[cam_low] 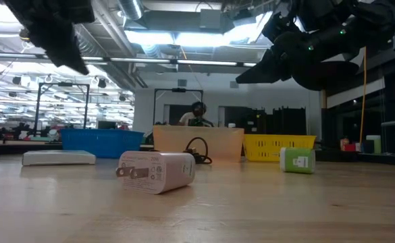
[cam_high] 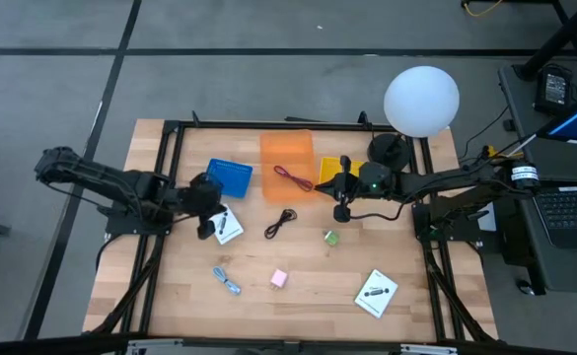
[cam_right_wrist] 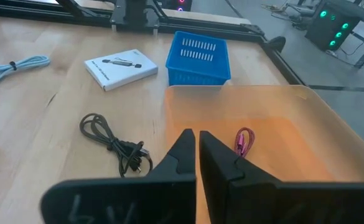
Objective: Pick and place items into bin
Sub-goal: Put the top white USB box into the yellow bin
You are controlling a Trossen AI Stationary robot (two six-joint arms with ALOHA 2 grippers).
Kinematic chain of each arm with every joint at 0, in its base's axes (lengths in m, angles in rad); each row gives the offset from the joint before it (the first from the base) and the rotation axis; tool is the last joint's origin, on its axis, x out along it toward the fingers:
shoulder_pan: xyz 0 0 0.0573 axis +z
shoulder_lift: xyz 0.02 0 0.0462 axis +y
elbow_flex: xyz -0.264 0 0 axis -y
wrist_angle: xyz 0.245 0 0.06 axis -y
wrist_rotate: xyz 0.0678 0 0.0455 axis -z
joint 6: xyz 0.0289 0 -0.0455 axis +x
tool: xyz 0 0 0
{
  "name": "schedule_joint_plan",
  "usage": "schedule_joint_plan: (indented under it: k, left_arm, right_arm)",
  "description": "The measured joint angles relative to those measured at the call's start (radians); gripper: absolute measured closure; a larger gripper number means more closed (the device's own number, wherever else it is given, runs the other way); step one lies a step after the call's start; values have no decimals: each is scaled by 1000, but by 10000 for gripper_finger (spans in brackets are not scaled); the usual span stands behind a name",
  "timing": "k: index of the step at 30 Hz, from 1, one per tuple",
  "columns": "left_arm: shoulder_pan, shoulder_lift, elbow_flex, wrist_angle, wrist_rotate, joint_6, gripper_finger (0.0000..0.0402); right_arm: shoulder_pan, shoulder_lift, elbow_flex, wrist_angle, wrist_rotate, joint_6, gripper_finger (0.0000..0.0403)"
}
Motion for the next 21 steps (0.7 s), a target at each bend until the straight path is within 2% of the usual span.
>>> schedule_joint_plan:
  k: [3,6,10,13,21]
  left_arm:
    - [-7,19,12,-69,40,-72,398]
    - [-7,33,12,-137,64,-79,398]
    - [-7,56,12,-221,59,-133,398]
    - [-7,73,12,-252,57,-173,398]
    - [-7,150,3,-266,56,-309,398]
  right_arm:
    - [0,0,0,0,0,0,398]
    - [0,0,0,0,-1,1,398]
    - [0,5,1,0,-70,1,398]
    - [1,10,1,2,-114,1,398]
    - [0,71,1,61,-117,-4,398]
